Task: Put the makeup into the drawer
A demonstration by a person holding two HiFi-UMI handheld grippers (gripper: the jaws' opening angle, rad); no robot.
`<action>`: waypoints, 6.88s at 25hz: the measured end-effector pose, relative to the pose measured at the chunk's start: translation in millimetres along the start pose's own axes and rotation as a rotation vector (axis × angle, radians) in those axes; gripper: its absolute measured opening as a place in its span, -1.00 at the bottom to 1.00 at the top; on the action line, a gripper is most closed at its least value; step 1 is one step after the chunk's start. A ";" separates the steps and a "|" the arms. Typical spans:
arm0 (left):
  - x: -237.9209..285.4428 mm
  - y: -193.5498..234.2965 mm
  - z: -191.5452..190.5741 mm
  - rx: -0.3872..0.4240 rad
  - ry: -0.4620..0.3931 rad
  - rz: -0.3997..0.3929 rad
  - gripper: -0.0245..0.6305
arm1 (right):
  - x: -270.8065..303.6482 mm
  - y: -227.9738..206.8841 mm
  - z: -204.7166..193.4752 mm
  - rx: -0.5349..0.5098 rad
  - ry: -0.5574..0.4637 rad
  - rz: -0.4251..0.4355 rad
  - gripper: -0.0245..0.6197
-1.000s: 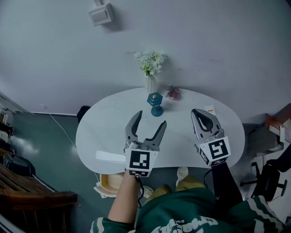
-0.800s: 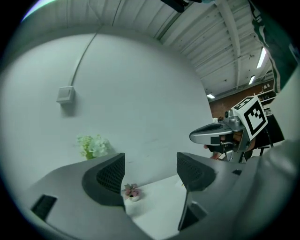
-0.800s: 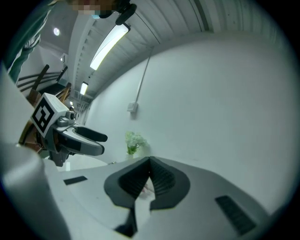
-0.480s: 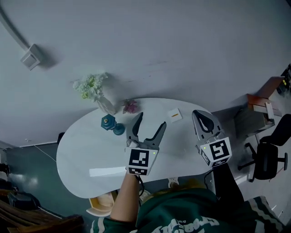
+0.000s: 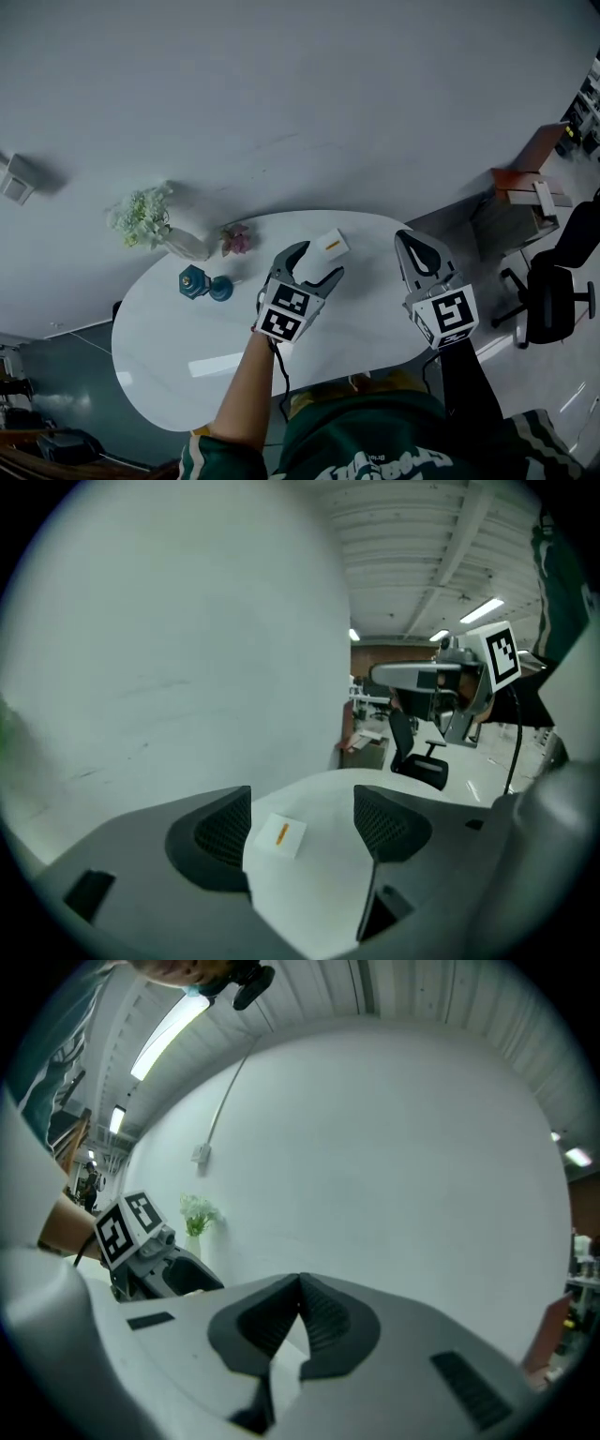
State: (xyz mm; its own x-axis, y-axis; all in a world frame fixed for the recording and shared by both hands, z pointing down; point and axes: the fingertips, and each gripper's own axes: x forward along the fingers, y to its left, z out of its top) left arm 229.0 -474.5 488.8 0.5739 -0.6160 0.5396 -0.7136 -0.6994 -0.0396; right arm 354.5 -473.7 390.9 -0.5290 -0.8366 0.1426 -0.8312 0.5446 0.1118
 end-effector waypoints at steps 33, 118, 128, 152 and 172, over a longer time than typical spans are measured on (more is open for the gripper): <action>147.5 16.8 -118.3 0.387 0.785 -0.386 0.05 | -25.3 -78.9 -78.9 0.110 0.100 -0.163 -0.91; -702.7 -24.8 -281.9 -0.453 -0.162 1.338 0.03 | -54.8 719.0 100.4 -0.047 -0.150 1.084 -0.91; -732.0 -50.4 -325.0 -0.495 -0.162 1.322 0.03 | -88.4 773.9 94.9 -0.078 -0.148 1.135 -0.91; -544.3 -89.0 -565.3 -0.478 0.528 0.536 0.03 | -45.5 697.0 33.4 -0.178 0.023 0.990 -0.91; -428.0 -89.0 -674.6 -0.136 0.797 0.094 0.03 | -40.9 614.1 -38.3 -0.239 0.182 0.860 -0.91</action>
State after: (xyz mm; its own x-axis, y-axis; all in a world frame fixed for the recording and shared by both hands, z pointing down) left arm -224.1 95.8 828.7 0.0867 -0.1911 0.9777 -0.8164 -0.5760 -0.0402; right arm -127.8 -102.7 491.4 -0.8981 -0.1247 0.4217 -0.0940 0.9912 0.0931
